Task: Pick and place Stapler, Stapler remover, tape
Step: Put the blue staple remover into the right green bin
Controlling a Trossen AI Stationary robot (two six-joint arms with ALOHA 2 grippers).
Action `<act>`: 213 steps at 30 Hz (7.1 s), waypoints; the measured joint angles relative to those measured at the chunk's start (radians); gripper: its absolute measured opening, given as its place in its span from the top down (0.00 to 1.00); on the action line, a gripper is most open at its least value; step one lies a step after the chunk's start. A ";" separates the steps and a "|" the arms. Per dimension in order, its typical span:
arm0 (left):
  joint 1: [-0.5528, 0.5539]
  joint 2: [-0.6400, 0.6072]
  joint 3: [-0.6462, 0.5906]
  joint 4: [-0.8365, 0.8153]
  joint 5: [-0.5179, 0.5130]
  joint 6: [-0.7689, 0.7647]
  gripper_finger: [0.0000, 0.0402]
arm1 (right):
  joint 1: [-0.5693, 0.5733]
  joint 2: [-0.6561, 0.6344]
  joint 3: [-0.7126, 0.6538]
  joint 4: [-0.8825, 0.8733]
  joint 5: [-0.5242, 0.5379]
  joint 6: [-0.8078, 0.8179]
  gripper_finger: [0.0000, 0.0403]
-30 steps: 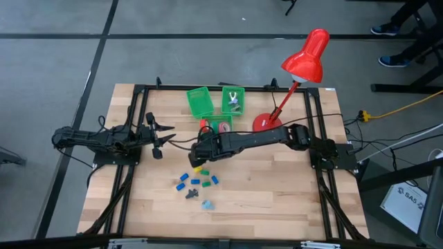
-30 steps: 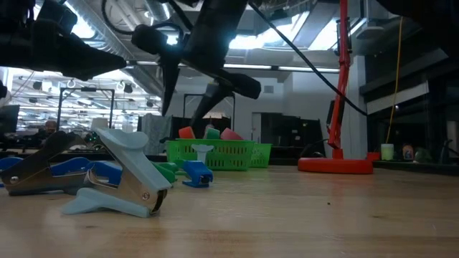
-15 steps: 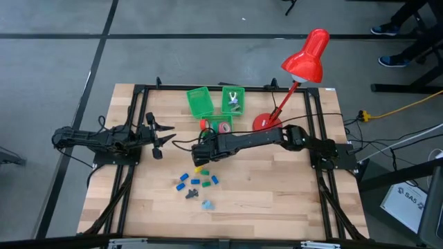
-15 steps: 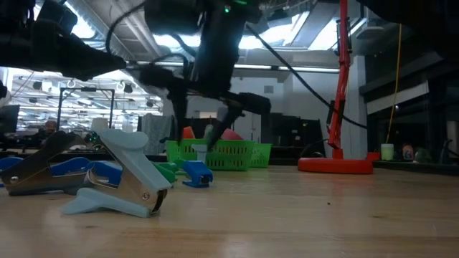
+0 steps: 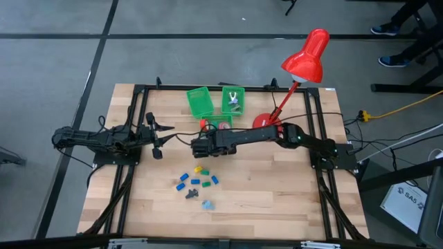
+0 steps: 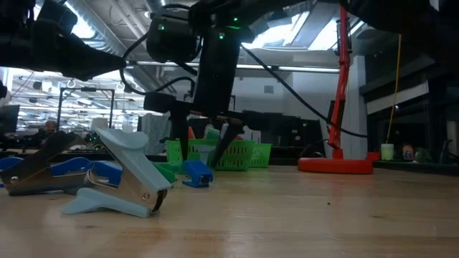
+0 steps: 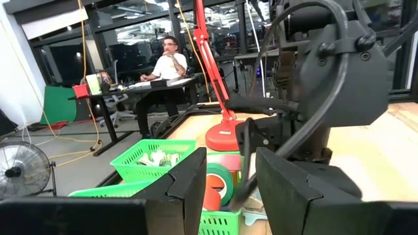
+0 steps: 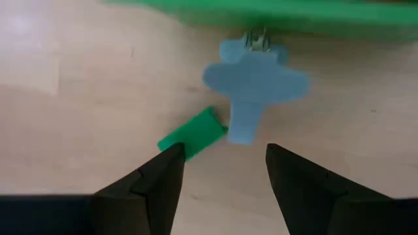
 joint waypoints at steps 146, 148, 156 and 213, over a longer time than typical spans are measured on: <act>0.000 0.000 0.000 -0.003 0.000 0.000 0.68 | -0.216 -0.129 0.223 -0.509 0.179 -0.270 0.18; 0.000 0.000 0.000 -0.003 0.000 0.000 0.68 | -0.177 -0.129 0.223 -0.501 0.180 -0.269 0.18; 0.000 0.000 0.000 -0.003 0.000 0.000 0.68 | -0.006 -0.128 0.223 -0.448 0.134 -0.273 0.18; 0.000 0.000 0.000 -0.003 0.000 0.000 0.68 | 0.339 0.057 0.222 -0.088 -0.195 -0.760 0.18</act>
